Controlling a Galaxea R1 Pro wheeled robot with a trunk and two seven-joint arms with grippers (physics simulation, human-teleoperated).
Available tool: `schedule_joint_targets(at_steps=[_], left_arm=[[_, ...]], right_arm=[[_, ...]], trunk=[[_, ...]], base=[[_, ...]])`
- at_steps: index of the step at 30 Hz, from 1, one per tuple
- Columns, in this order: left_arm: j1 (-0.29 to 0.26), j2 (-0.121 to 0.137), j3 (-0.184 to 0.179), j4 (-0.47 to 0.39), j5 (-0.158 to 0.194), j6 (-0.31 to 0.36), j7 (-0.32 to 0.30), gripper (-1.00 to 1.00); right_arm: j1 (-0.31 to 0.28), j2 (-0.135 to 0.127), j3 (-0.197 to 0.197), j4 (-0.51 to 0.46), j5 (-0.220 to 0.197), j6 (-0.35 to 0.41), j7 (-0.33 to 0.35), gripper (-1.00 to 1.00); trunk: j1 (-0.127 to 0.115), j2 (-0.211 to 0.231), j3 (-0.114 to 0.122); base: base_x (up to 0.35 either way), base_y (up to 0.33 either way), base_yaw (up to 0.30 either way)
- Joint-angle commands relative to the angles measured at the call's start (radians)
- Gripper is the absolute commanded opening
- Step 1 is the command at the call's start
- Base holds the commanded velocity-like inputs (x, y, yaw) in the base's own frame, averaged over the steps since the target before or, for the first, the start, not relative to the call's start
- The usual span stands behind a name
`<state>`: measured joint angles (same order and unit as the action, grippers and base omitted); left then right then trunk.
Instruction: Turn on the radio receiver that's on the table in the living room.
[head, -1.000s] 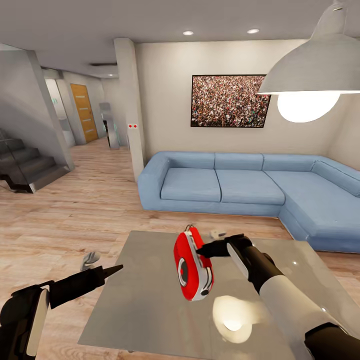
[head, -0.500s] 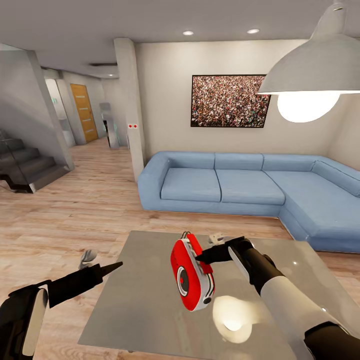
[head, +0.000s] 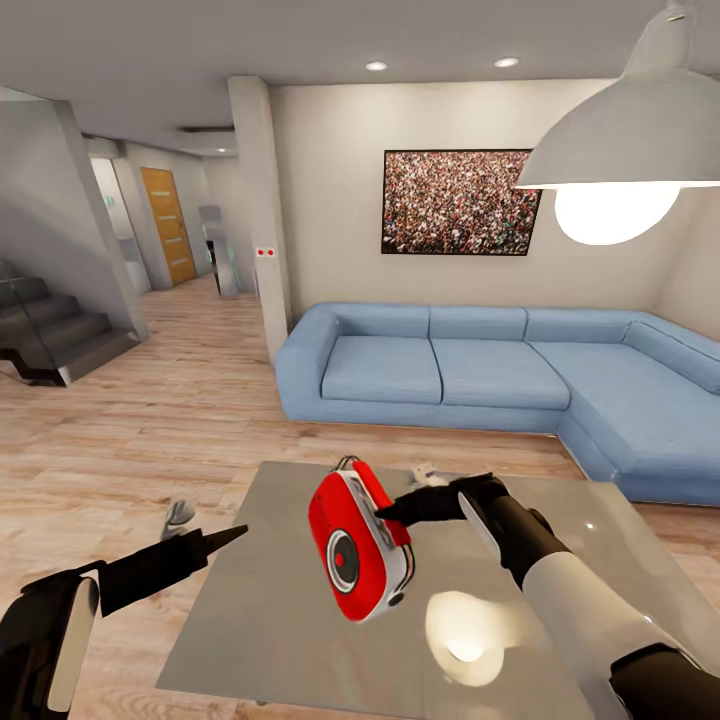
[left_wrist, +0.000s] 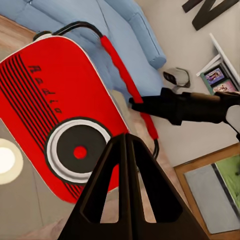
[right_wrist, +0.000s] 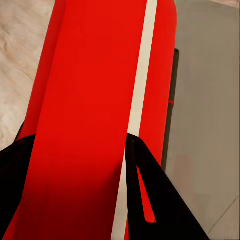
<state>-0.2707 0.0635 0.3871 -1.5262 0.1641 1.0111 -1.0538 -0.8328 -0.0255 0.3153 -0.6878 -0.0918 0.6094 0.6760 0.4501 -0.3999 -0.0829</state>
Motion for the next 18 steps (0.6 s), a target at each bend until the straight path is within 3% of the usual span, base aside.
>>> schedule_joint_targets(at_steps=[1,7,8,13,18], left_arm=[[0.0,0.0,0.0,0.0,0.0,0.0,0.001,-1.0],[0.001,0.001,0.0,0.001,0.0,0.0,0.0,-1.0],[0.001,0.0,0.0,0.001,0.0,0.0,0.001,-1.0],[0.001,-0.002,-0.001,0.001,0.0,0.0,0.001,-1.0],[0.0,-0.004,-0.008,0.0,0.001,0.002,-0.002,-1.0]], right_arm=[[0.0,0.0,0.0,0.0,-0.005,-0.01,0.006,-1.0],[0.0,0.001,-0.008,-0.001,-0.007,-0.043,-0.016,-1.0],[0.0,0.001,-0.03,-0.002,-0.007,-0.044,-0.023,-1.0],[0.0,0.005,-0.213,-0.005,-0.008,-0.047,-0.03,-1.0],[0.0,0.005,-0.258,-0.002,-0.012,-0.043,0.038,-1.0]], trunk=[[0.0,0.0,0.0],[0.0,0.0,0.0],[0.0,0.0,0.0],[0.0,0.0,0.0],[0.0,0.0,0.0]], base=[[0.0,0.0,0.0],[0.0,0.0,0.0],[0.0,0.0,0.0],[0.0,0.0,0.0],[0.0,0.0,0.0]])
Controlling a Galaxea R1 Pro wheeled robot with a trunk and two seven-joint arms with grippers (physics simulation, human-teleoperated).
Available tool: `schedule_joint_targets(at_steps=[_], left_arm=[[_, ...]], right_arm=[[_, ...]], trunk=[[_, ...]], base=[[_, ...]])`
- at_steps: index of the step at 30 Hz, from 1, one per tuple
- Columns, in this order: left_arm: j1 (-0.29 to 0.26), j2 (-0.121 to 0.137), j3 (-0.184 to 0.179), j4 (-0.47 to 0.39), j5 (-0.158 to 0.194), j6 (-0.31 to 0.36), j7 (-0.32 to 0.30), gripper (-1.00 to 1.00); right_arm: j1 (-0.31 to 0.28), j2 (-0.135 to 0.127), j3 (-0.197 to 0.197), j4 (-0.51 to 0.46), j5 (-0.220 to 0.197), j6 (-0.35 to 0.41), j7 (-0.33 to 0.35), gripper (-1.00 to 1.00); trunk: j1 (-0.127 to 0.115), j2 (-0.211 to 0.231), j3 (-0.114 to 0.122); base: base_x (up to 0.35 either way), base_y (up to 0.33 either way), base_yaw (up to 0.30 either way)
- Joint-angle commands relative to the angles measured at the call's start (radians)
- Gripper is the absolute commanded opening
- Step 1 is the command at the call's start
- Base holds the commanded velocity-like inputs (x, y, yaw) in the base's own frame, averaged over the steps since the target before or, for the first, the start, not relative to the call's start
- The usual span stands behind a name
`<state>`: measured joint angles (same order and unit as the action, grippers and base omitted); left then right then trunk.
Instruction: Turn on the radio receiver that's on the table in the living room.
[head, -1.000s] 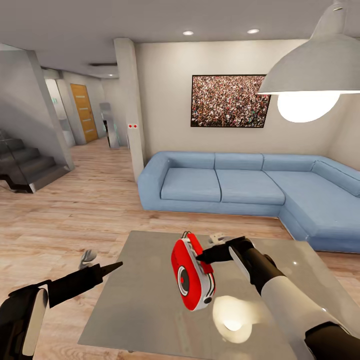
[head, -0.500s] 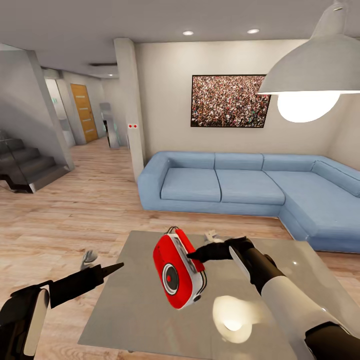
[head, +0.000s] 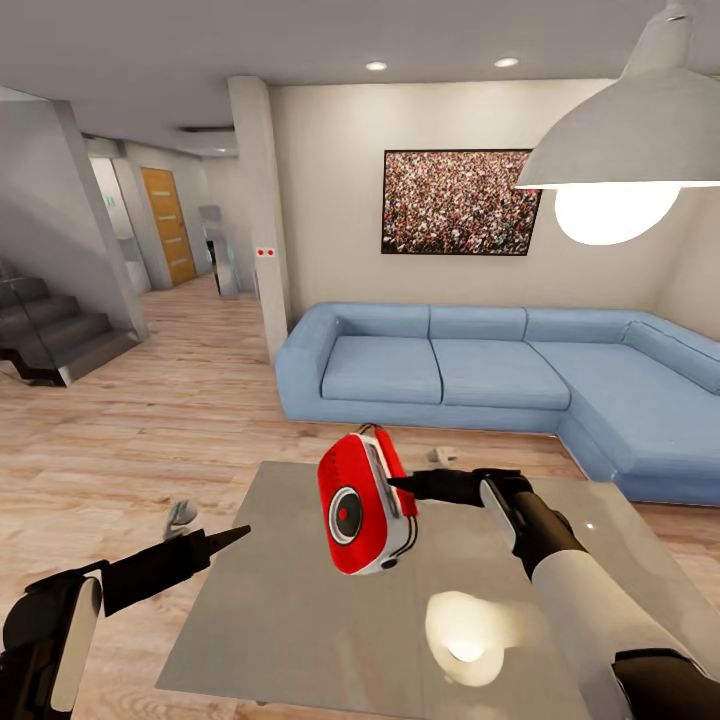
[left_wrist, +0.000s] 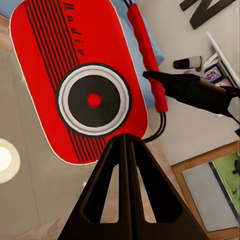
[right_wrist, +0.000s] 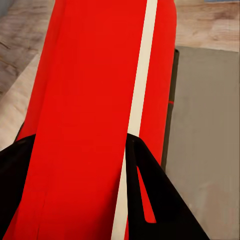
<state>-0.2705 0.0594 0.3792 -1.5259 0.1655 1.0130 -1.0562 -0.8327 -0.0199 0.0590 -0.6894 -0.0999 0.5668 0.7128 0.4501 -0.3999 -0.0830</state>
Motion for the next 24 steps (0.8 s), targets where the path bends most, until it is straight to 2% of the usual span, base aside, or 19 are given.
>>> schedule_joint_targets(at_steps=[1,4,8,13,15,19,24], left_arm=[[0.0,0.001,-0.014,0.0,0.0,0.0,-0.008,-1.0],[0.0,0.005,-0.069,-0.001,-0.002,-0.002,-0.056,-1.0],[0.0,0.006,-0.085,-0.003,-0.003,-0.001,-0.082,-1.0],[0.0,0.004,-0.068,-0.003,0.004,-0.001,-0.086,-1.0],[0.0,0.005,-0.063,-0.002,0.031,-0.002,-0.084,-1.0],[0.0,0.006,-0.019,-0.002,0.09,-0.003,-0.081,-1.0],[0.0,0.008,-0.003,-0.004,0.107,-0.005,-0.079,-1.0]], right_arm=[[0.0,0.0,-0.003,0.0,-0.004,0.0,0.026,-1.0],[0.0,0.001,-0.006,0.002,-0.002,0.001,0.064,-1.0],[0.0,0.0,-0.005,0.002,-0.001,-0.001,0.077,-1.0],[0.0,0.0,-0.001,0.004,0.0,-0.002,0.08,-1.0],[0.0,0.0,0.0,0.004,0.001,-0.002,0.08,-1.0],[0.0,0.0,0.001,0.004,0.002,-0.002,0.076,-1.0],[0.0,0.0,0.002,0.005,0.002,-0.002,0.069,-1.0]], trunk=[[0.0,0.0,0.0],[0.0,0.0,0.0],[0.0,0.0,0.0],[0.0,0.0,0.0],[0.0,0.0,0.0],[0.0,0.0,0.0],[0.0,0.0,0.0]], base=[[0.0,0.0,0.0],[0.0,0.0,0.0],[0.0,0.0,0.0],[0.0,0.0,0.0],[0.0,0.0,0.0],[0.0,0.0,0.0],[0.0,0.0,0.0]])
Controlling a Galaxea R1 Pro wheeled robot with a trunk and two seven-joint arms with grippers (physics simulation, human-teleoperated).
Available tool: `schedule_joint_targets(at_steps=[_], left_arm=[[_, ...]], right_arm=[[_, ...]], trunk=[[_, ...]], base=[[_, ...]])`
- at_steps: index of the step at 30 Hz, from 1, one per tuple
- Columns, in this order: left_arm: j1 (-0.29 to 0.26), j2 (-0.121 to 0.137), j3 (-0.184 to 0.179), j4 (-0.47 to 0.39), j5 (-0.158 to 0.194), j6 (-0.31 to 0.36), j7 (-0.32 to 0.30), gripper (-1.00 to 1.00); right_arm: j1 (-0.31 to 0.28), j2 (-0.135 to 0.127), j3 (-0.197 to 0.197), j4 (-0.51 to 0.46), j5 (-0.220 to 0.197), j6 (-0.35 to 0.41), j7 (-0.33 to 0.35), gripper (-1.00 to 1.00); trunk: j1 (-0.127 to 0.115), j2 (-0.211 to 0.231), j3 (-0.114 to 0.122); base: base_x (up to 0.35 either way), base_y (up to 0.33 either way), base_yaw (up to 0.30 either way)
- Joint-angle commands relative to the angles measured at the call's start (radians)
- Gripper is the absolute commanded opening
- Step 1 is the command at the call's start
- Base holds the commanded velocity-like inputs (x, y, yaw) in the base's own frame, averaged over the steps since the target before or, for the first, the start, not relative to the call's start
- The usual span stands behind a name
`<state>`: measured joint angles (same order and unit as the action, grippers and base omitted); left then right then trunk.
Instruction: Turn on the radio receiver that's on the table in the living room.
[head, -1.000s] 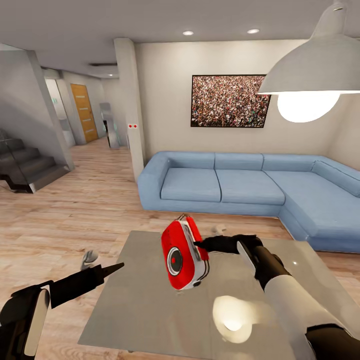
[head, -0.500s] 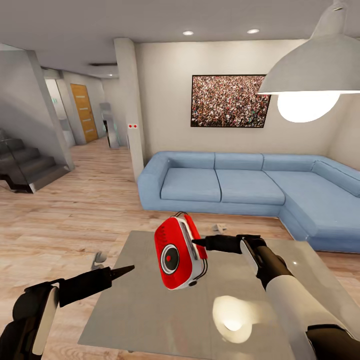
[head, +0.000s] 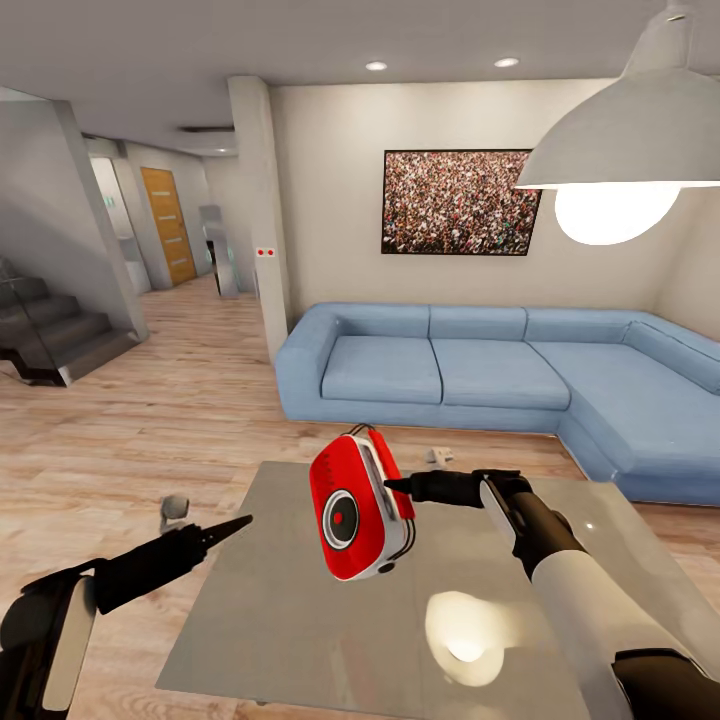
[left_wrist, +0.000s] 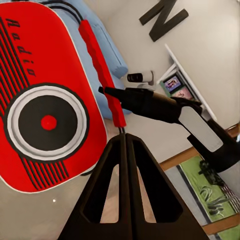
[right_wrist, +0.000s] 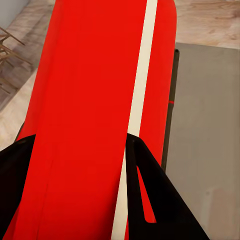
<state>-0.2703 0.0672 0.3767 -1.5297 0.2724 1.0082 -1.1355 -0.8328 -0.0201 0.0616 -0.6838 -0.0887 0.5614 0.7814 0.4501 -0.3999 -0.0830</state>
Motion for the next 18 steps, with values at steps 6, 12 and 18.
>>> schedule_joint_targets(at_steps=[6,12,18], left_arm=[[0.0,0.0,0.018,0.0,-0.003,-0.001,0.003,-1.0],[0.0,0.0,0.025,-0.001,-0.001,-0.002,0.157,-1.0],[-0.018,-0.01,0.125,-0.005,0.023,-0.013,0.372,-1.0]], right_arm=[[0.0,0.0,0.0,0.0,-0.001,0.003,-0.002,-1.0],[0.0,0.0,0.0,0.001,0.01,0.005,-0.003,-1.0],[0.0,0.0,-0.003,0.026,0.03,0.004,-0.005,-1.0]], trunk=[[0.0,0.0,0.0],[0.0,0.0,0.0],[0.0,0.0,0.0]], base=[[0.0,0.0,0.0],[0.0,0.0,0.0],[0.0,0.0,0.0]])
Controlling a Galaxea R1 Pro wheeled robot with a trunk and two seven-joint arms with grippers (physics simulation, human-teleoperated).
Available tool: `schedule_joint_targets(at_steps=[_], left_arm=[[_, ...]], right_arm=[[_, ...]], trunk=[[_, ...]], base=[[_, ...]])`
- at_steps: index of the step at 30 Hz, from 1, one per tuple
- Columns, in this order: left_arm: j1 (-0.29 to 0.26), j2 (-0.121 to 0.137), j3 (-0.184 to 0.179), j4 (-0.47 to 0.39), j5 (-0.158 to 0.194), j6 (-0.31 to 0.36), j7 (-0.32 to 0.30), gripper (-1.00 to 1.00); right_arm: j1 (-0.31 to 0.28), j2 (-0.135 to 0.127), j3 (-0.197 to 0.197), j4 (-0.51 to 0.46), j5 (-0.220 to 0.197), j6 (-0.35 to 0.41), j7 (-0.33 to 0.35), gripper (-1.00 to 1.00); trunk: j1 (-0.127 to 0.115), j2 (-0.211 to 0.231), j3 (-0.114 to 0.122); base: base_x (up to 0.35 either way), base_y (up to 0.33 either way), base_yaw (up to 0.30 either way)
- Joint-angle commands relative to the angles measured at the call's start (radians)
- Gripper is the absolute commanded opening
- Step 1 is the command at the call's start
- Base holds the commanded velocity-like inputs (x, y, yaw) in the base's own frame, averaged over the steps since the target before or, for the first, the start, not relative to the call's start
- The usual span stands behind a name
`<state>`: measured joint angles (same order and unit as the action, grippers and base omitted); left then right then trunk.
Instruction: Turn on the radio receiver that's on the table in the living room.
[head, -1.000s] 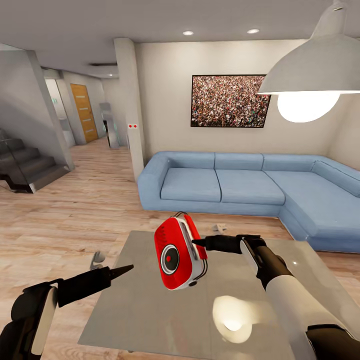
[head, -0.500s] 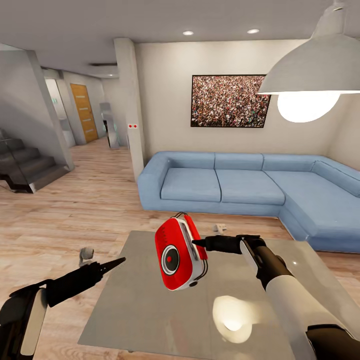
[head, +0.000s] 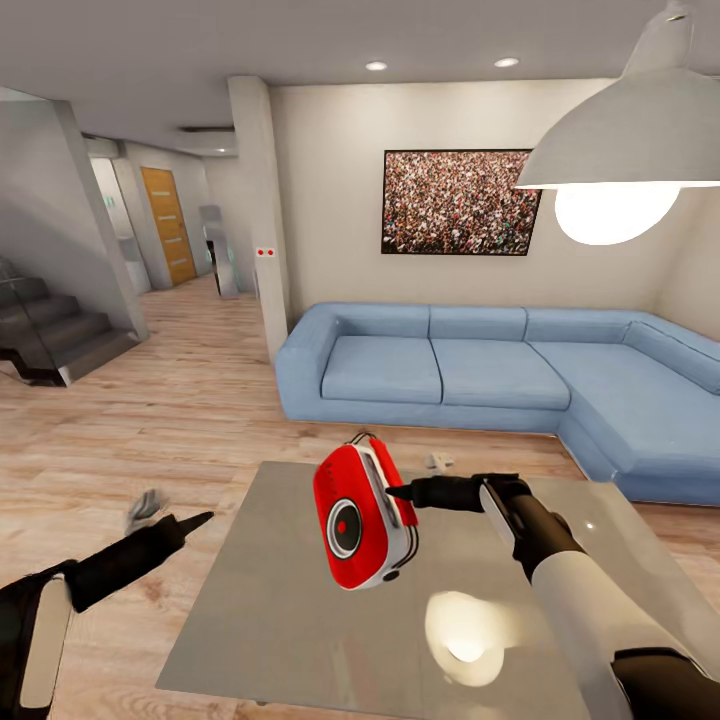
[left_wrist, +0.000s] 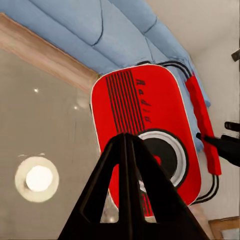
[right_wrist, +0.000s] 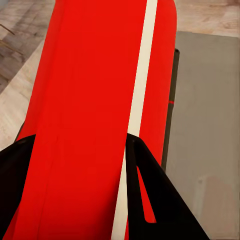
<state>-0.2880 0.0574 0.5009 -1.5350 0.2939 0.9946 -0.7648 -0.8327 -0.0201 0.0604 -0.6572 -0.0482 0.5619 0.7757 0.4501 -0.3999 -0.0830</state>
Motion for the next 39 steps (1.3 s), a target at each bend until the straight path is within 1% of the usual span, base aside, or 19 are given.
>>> schedule_joint_targets(at_steps=[1,3,5,9,11,17,19,21,28,34,39], left_arm=[[-0.006,0.0,0.018,0.003,0.015,-0.004,0.029,-1.0],[-0.014,0.001,0.037,0.005,0.043,-0.008,0.083,-1.0],[-0.017,0.0,0.045,0.005,0.057,-0.011,0.124,-1.0],[-0.018,-0.004,0.041,0.003,0.067,-0.017,0.151,-1.0],[-0.019,-0.005,0.015,0.001,0.068,-0.017,0.154,-1.0],[-0.019,-0.004,-0.118,0.003,0.067,-0.018,0.157,-1.0],[-0.019,-0.004,-0.156,0.004,0.067,-0.016,0.156,-1.0],[-0.02,-0.003,-0.184,0.007,0.067,-0.012,0.152,-1.0],[-0.027,-0.005,-0.231,0.014,0.067,-0.009,0.145,-1.0],[-0.043,-0.008,-0.253,0.019,0.066,-0.008,0.146,-1.0],[-0.05,-0.008,-0.259,0.025,0.064,-0.008,0.147,-1.0]], right_arm=[[0.0,0.0,-0.002,0.002,-0.009,0.003,0.001,-1.0],[0.0,0.0,-0.002,0.005,-0.007,0.003,0.0,-1.0],[0.0,0.0,-0.002,0.006,-0.006,0.003,0.0,-1.0],[0.0,0.0,-0.001,0.007,-0.006,0.004,0.0,-1.0],[0.0,0.0,-0.001,0.007,-0.006,0.004,0.0,-1.0],[0.0,0.0,-0.002,0.008,-0.005,0.004,0.0,-1.0],[0.0,0.0,-0.002,0.008,-0.005,0.004,0.0,-1.0],[0.0,0.0,-0.002,0.008,-0.005,0.004,0.0,-1.0],[0.0,0.0,-0.002,0.008,-0.003,0.004,0.0,-1.0],[0.0,0.003,-0.002,0.008,0.004,0.004,0.0,-1.0],[0.0,0.003,-0.002,0.008,0.019,0.004,0.0,-1.0]], trunk=[[0.0,0.0,0.0],[0.0,0.0,0.0],[0.0,0.0,0.0],[0.0,0.0,0.0],[0.0,0.0,0.0],[0.0,0.0,0.0],[0.0,0.0,0.0],[0.0,0.0,0.0],[0.0,0.0,0.0],[0.0,0.0,0.0],[0.0,0.0,0.0]], base=[[0.0,0.0,0.0],[0.0,0.0,0.0],[0.0,0.0,0.0],[0.0,0.0,0.0],[0.0,0.0,0.0],[0.0,0.0,0.0],[0.0,0.0,0.0],[0.0,0.0,0.0],[0.0,0.0,0.0],[0.0,0.0,0.0],[0.0,0.0,0.0]])
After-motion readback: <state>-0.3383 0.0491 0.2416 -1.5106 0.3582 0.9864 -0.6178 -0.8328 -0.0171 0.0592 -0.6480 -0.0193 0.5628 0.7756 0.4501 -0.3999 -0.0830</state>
